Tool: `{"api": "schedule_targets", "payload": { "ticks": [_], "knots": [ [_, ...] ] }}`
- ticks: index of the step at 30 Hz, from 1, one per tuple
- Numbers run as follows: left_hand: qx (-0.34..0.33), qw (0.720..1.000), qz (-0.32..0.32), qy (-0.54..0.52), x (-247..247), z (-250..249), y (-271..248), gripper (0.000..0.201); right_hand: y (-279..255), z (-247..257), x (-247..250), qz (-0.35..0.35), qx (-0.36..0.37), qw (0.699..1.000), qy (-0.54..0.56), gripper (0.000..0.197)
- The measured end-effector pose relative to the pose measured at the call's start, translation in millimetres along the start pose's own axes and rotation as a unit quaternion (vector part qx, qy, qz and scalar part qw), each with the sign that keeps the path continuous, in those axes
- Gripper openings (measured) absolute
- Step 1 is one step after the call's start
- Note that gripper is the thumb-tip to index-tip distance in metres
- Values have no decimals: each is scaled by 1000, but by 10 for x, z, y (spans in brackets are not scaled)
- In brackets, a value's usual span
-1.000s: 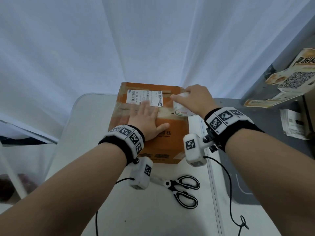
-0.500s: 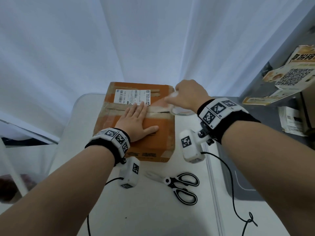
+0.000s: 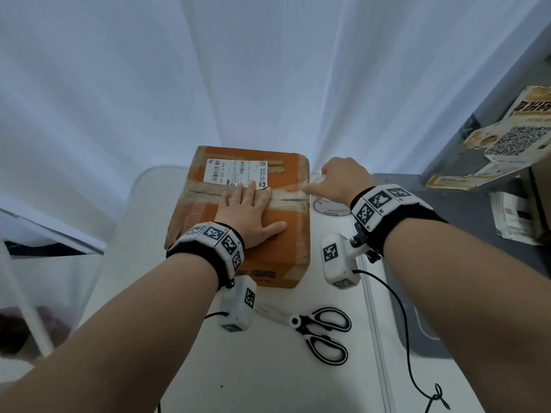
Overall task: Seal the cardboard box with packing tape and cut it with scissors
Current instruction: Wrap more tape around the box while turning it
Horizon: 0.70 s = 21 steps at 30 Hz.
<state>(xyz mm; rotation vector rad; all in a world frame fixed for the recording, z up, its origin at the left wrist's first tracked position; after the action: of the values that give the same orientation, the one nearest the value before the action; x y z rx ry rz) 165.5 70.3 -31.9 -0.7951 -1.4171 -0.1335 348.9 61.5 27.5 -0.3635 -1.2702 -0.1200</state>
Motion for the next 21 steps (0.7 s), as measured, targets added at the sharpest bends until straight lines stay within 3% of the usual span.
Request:
{"api": "schedule_targets", "payload": {
  "ticks": [6, 12, 16, 21],
  "knots": [
    [-1, 1000, -1, 7, -9, -24, 12, 80, 44, -154, -242, 41, -5, 999, 30, 68],
    [-5, 1000, -3, 15, 17, -63, 24, 84, 61, -296, -477, 65, -17, 993, 94, 54],
    [-94, 994, -50, 24, 144, -433, 71, 90, 67, -284, -473, 65, -9, 994, 84, 51],
    [-93, 995, -5, -19, -13, -591, 188, 93, 47, -273, -488, 71, -2, 994, 80, 48]
  ]
}}
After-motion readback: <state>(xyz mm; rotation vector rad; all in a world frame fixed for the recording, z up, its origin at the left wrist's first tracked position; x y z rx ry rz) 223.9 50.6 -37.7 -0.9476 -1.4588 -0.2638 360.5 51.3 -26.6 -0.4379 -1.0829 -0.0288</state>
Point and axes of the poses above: each hand's wrist, its own y-axis towards the middle knuckle, its own x-axis out of the back of the hand, z = x × y, the point moved 9 cm from there along y, towards the middle knuckle, and after that the axes turned 1 degree about -x, right-handed, at the moved point
